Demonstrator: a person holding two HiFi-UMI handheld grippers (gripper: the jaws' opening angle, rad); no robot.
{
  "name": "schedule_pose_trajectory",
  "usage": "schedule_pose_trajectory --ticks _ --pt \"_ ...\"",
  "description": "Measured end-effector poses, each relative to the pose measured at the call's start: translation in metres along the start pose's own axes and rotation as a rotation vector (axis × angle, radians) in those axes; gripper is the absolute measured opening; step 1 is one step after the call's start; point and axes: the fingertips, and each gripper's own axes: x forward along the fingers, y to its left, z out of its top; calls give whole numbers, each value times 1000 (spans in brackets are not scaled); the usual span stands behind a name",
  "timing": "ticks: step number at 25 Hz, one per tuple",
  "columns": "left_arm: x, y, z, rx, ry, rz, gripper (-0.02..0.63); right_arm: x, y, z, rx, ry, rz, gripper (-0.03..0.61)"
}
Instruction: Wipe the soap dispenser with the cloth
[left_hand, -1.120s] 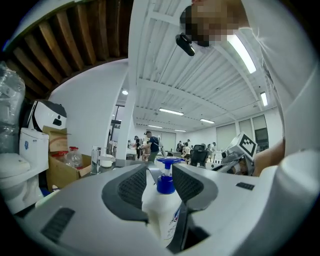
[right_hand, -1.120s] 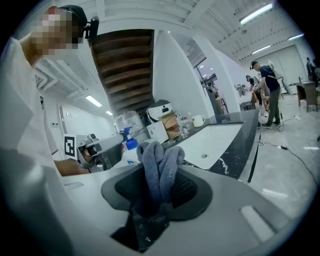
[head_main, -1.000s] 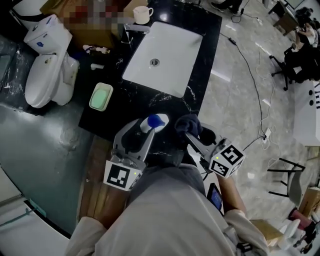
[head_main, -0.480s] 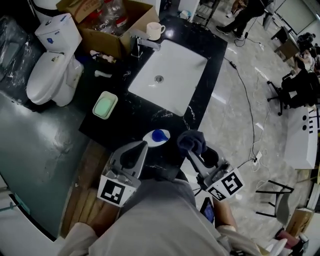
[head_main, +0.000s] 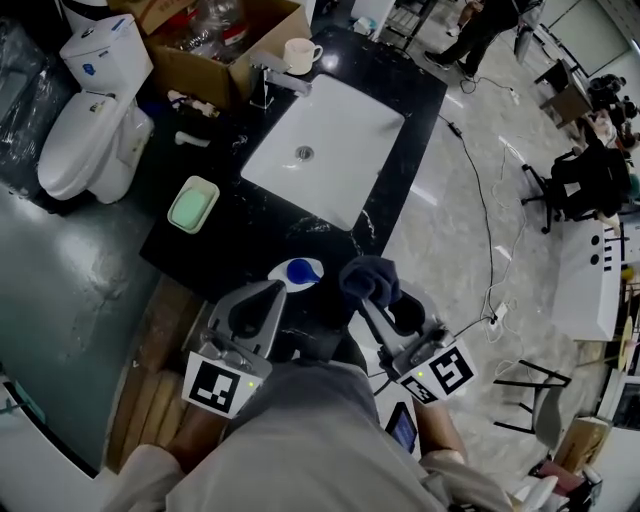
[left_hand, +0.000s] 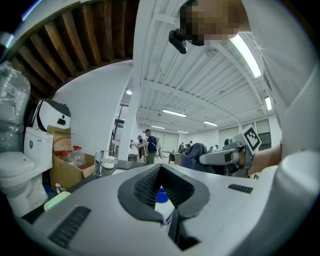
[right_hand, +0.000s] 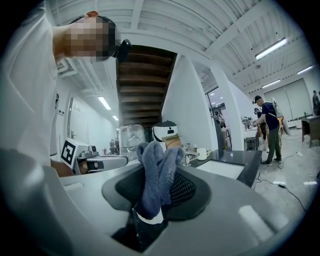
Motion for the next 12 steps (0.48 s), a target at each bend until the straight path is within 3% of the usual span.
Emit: schedule_pose_trajectory --ticks 12 --pt "1 7 -1 39 -2 154 6 9 -2 11 -71 -25 -29 118"
